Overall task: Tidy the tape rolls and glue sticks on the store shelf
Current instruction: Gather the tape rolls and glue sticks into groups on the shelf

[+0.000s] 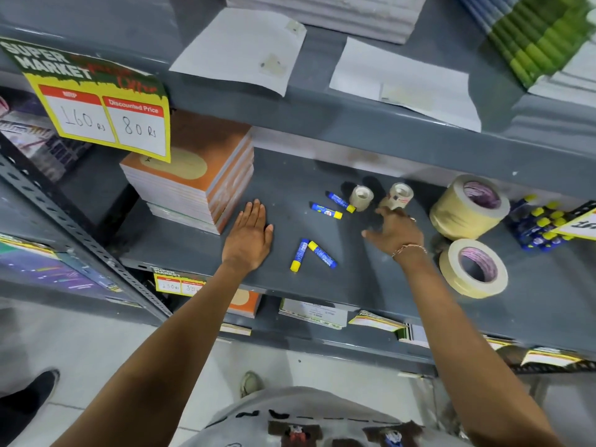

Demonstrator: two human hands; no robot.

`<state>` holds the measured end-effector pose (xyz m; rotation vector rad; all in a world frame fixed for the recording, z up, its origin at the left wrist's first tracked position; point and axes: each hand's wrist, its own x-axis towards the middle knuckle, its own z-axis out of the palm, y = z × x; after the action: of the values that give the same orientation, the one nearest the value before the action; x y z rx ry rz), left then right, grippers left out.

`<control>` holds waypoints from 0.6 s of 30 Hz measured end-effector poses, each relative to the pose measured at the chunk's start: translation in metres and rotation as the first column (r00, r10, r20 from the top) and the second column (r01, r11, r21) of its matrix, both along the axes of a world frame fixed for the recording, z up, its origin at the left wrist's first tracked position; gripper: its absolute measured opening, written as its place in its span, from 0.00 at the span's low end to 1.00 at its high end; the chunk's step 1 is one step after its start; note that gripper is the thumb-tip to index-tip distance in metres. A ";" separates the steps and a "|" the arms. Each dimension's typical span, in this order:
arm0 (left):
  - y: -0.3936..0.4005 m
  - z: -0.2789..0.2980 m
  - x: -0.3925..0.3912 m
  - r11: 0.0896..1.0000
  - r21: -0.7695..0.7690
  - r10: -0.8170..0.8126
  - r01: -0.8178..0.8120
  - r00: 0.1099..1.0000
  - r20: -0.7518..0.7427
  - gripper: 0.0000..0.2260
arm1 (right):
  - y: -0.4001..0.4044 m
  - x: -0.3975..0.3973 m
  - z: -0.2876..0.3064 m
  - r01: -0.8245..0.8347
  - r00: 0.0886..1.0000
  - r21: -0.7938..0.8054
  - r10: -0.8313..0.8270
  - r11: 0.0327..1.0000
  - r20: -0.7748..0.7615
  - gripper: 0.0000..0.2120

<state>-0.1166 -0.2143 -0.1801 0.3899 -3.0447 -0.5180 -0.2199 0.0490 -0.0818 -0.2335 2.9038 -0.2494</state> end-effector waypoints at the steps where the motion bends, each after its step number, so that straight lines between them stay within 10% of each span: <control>1: 0.000 0.000 0.000 1.000 -0.010 -0.001 0.001 1.000 0.002 0.26 | -0.010 0.011 0.001 -0.047 0.998 -0.050 0.045 0.998 -0.033 0.24; 6: 0.000 -0.001 -0.001 0.999 -0.037 -0.006 0.007 1.000 0.014 0.26 | -0.056 0.063 -0.014 -0.215 0.970 -0.138 0.195 0.967 -0.144 0.09; 18: -0.001 -0.004 -0.002 1.000 -0.007 0.000 -0.001 1.000 -0.015 0.26 | -0.089 0.075 -0.051 -0.061 0.997 -0.094 0.065 0.994 0.047 0.15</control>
<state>-0.1186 -0.2154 -0.1841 0.3845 -3.0307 -0.5084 -0.1452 -0.0397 -0.1332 -0.3288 2.8335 -0.3735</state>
